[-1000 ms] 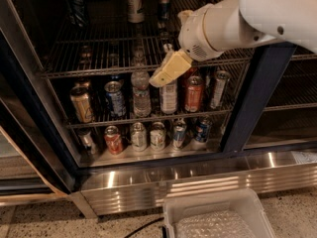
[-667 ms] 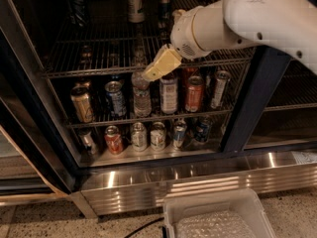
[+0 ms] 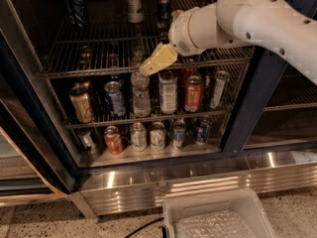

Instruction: Pick 7up can from top shelf of fridge

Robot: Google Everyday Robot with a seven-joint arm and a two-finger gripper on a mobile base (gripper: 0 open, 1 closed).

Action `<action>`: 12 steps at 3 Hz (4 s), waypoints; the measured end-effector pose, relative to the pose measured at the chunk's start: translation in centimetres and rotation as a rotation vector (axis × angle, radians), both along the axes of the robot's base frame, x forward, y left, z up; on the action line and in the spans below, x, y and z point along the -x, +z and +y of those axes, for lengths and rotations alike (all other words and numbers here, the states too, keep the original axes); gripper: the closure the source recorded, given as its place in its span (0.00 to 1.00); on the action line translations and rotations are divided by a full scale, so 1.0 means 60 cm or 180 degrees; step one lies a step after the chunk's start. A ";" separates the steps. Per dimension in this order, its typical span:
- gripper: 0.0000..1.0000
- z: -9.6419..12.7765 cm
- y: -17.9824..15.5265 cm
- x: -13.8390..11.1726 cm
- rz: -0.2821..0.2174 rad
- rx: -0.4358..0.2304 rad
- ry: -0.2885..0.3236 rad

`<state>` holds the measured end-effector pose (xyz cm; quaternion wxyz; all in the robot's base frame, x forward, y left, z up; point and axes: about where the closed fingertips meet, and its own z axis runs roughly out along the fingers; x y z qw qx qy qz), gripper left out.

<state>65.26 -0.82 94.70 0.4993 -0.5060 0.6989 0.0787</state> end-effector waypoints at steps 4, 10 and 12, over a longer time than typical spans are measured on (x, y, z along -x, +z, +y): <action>0.00 0.056 0.019 -0.117 -0.0288 -0.0626 -0.0215; 0.00 0.130 0.031 -0.246 -0.0432 -0.1043 -0.0665; 0.00 0.142 0.045 -0.274 -0.0232 -0.1522 -0.0851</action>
Offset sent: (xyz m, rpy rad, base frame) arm 0.0563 0.0351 -0.0002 0.1007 -0.1133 -0.0317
